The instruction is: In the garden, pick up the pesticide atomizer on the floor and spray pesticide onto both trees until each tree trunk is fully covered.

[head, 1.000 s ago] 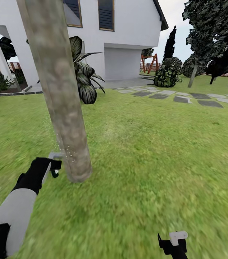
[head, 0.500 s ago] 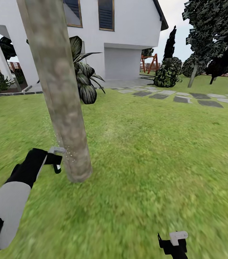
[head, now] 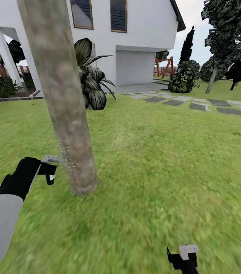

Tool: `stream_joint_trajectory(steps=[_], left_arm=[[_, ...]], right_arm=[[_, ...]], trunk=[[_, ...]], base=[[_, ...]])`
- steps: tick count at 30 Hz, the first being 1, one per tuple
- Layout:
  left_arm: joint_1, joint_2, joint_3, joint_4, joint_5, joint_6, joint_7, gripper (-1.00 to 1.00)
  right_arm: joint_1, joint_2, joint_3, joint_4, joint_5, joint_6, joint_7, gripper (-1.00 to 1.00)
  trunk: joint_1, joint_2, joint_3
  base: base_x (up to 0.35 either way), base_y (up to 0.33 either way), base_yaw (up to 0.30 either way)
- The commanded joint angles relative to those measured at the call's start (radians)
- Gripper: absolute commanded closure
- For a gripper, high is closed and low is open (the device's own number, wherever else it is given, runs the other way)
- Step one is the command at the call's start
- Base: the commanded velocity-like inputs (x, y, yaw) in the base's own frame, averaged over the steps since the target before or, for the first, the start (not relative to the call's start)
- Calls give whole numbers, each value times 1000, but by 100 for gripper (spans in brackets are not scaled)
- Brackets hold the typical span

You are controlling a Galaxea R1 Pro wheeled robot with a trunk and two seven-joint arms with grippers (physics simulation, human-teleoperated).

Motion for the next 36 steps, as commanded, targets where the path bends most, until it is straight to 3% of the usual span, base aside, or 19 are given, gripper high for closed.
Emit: stream_joint_trajectory(steps=[1,3,5,15,36], left_arm=[[0,17,1,2,2,0,0,100],[-1,61,1,3,6,-1,-1,100],[-1,70,-1,3,7,-1,-2,100],[-1,52,1,-1,12,-1,-2,100],[-1,51,3,-8,12,0,-2,100]], right_arm=[[0,0,0,0,1,0,0,-100],[0,0,0,0,0,0,0,-100],[0,0,0,0,1,0,0,-100],[0,0,0,0,1,0,0,-100],[0,-1,0,0,1,0,0,-100]], trunk=[[0,0,0],[0,0,0],[0,0,0],[0,0,0],[0,0,0]], base=[[75,-254,276],[23,-267,277],[6,-272,278],[0,-276,107],[0,-276,0]])
